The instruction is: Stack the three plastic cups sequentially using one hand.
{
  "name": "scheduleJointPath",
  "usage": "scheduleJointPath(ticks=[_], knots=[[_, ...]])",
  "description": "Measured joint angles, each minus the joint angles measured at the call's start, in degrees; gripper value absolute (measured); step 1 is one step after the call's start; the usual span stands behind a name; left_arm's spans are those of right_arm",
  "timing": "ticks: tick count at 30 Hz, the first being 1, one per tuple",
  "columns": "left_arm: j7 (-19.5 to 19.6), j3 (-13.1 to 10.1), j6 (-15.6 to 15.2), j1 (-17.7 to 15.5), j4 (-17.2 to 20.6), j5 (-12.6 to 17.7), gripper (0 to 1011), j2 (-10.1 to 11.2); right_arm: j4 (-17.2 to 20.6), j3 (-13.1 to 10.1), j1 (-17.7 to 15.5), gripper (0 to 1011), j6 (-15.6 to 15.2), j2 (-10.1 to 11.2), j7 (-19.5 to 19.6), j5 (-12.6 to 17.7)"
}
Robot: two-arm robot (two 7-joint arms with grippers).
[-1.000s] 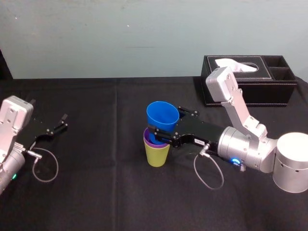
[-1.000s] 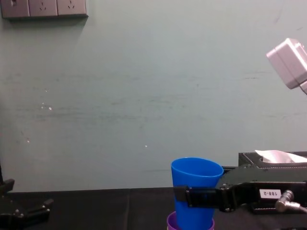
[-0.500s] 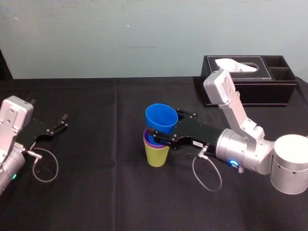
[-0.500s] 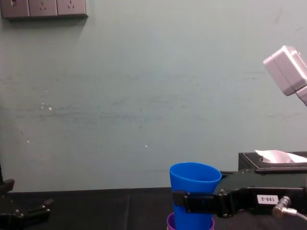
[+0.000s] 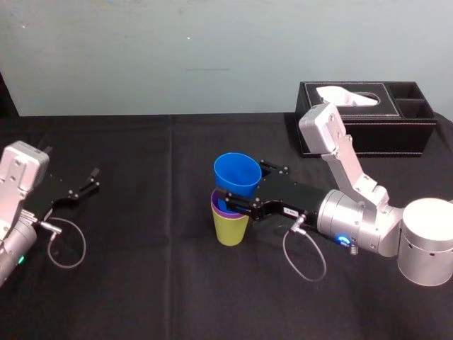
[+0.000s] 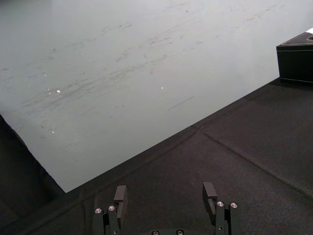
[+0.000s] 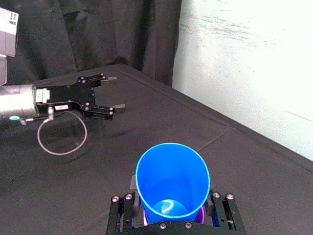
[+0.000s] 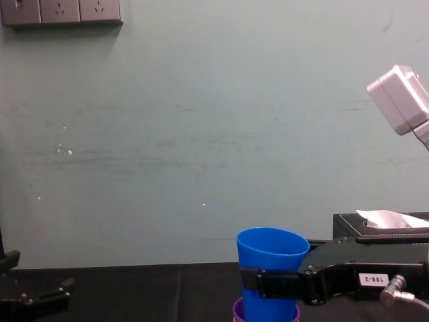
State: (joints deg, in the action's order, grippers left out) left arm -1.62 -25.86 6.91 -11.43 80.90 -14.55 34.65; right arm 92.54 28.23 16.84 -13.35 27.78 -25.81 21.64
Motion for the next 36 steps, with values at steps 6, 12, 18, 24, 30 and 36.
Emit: scheduleJointPath(ticks=[6,12,18,24,30,36], knots=[[0.00,0.00,0.00,0.00,0.00,0.00,1010,0.00,0.05,-0.04,-0.02,762,0.00,0.03,-0.02,0.04],[0.00,0.00,0.00,0.00,0.00,0.00,1010,0.00,0.08,-0.07,-0.03,905,-0.02,0.05,-0.04,0.07],[0.00,0.00,0.00,0.00,0.00,0.00,1010,0.00,0.13,-0.07,-0.03,1003,-0.05,0.07,-0.04,0.11],[0.00,0.00,0.00,0.00,0.00,0.00,1010,0.00,0.13,-0.07,-0.03,1003,-0.07,0.07,-0.03,0.13],[0.00,0.00,0.00,0.00,0.00,0.00,1010,0.00,0.13,-0.07,-0.03,1003,-0.08,0.07,-0.03,0.14],[0.00,0.00,0.00,0.00,0.00,0.00,1010,0.00,0.64,-0.63,-0.59,1003,0.29,0.12,0.17,0.21]])
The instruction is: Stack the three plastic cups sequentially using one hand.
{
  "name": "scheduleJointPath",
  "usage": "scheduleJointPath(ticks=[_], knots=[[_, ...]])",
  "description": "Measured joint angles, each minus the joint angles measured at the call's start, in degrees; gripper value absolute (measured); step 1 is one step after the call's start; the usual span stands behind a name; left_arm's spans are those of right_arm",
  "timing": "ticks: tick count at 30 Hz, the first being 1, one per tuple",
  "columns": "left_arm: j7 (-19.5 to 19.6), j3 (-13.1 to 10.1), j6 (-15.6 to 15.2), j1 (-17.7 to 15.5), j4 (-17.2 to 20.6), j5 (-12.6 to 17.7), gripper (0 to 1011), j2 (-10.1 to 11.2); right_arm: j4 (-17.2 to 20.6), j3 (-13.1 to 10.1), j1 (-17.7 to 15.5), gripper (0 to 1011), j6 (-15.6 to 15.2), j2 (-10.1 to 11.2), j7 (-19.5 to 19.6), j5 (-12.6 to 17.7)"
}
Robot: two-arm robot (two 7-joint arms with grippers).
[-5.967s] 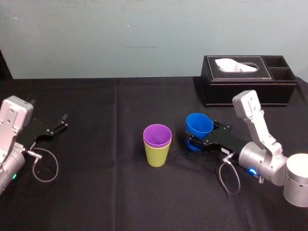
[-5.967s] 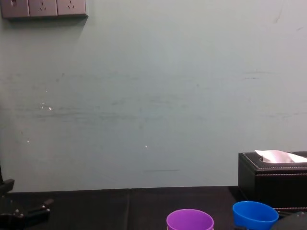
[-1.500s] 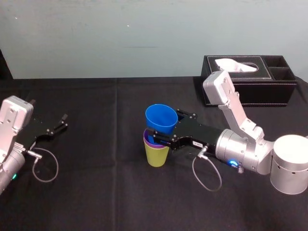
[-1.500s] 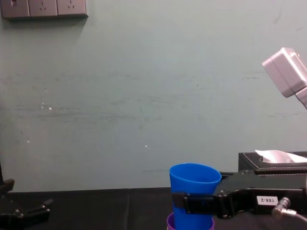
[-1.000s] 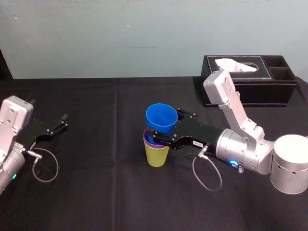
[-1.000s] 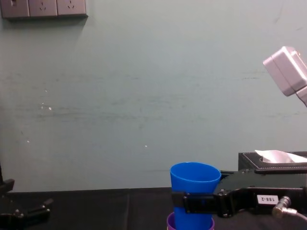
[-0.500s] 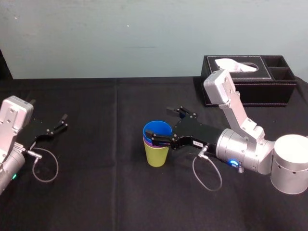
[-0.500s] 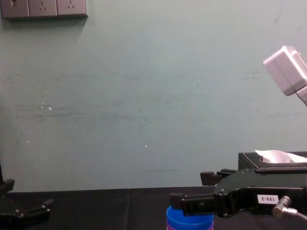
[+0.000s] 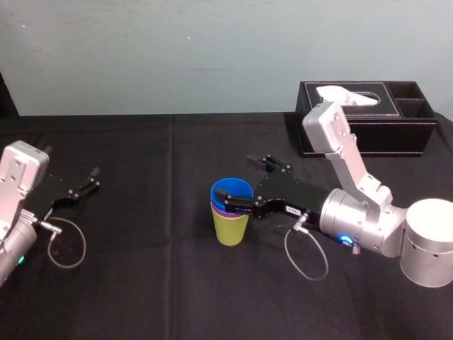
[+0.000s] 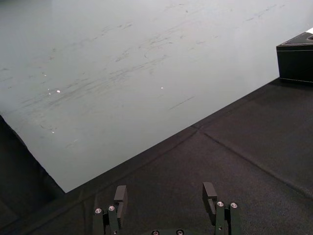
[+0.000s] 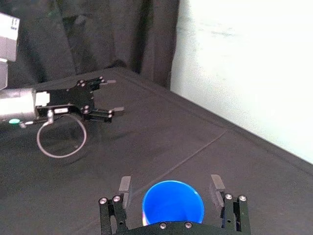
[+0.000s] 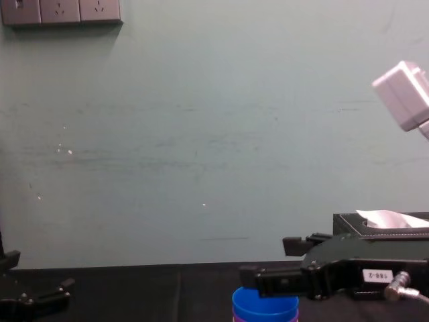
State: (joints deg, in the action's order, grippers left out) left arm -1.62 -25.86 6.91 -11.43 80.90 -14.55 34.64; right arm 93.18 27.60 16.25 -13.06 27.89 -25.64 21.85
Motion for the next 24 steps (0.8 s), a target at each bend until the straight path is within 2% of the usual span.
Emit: scheduleJointPath(ticks=[12,24], knots=[[0.00,0.00,0.00,0.00,0.00,0.00,1010,0.00,1.58,-3.98,-3.48,1003,2.52,0.88,3.13,0.07],[0.00,0.00,0.00,0.00,0.00,0.00,1010,0.00,0.59,-8.99,-7.43,1003,5.70,1.02,7.10,-2.36]])
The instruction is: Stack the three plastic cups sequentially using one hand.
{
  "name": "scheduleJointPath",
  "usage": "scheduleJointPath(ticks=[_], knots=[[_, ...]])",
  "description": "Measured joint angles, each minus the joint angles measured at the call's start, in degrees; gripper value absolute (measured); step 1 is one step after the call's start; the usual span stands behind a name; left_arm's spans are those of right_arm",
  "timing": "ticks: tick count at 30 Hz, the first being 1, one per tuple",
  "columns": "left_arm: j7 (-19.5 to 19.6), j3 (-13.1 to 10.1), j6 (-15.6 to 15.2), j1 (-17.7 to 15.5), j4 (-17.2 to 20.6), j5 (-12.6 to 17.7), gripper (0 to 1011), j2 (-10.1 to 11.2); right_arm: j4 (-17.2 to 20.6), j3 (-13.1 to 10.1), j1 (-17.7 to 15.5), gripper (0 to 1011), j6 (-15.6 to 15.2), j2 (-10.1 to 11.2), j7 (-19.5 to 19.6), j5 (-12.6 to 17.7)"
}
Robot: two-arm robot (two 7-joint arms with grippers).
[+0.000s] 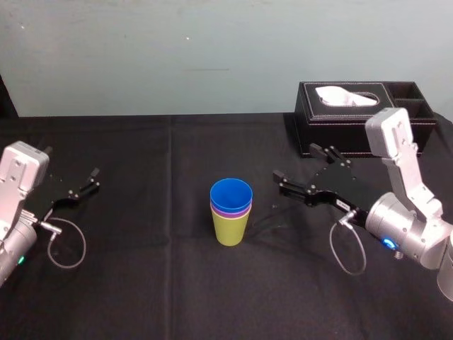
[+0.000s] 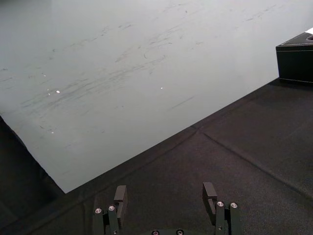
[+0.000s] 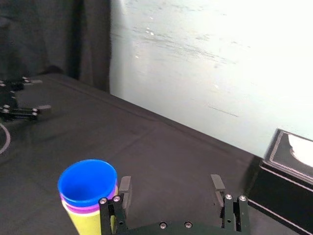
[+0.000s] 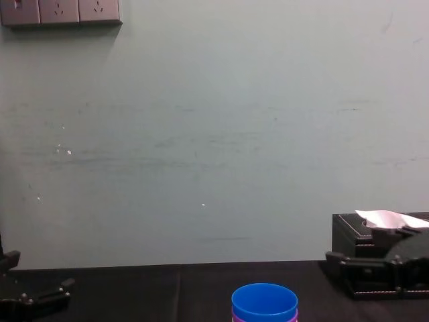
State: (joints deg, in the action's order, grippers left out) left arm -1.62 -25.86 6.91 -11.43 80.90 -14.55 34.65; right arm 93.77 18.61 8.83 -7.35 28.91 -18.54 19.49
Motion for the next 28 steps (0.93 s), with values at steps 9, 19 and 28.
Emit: scheduleJointPath(ticks=[9,19,28], knots=[[0.00,0.00,0.00,0.00,0.00,0.00,1010,0.00,-2.21,-2.27,-2.01,1003,1.12,-0.67,0.71,-0.61],[0.00,0.00,0.00,0.00,0.00,0.00,1010,0.00,-2.03,-2.03,-1.83,1003,1.12,-0.62,0.70,-0.62],[0.00,0.00,0.00,0.00,0.00,0.00,1010,0.00,-1.90,-1.91,-1.74,1003,1.09,-0.58,0.66,-0.65]])
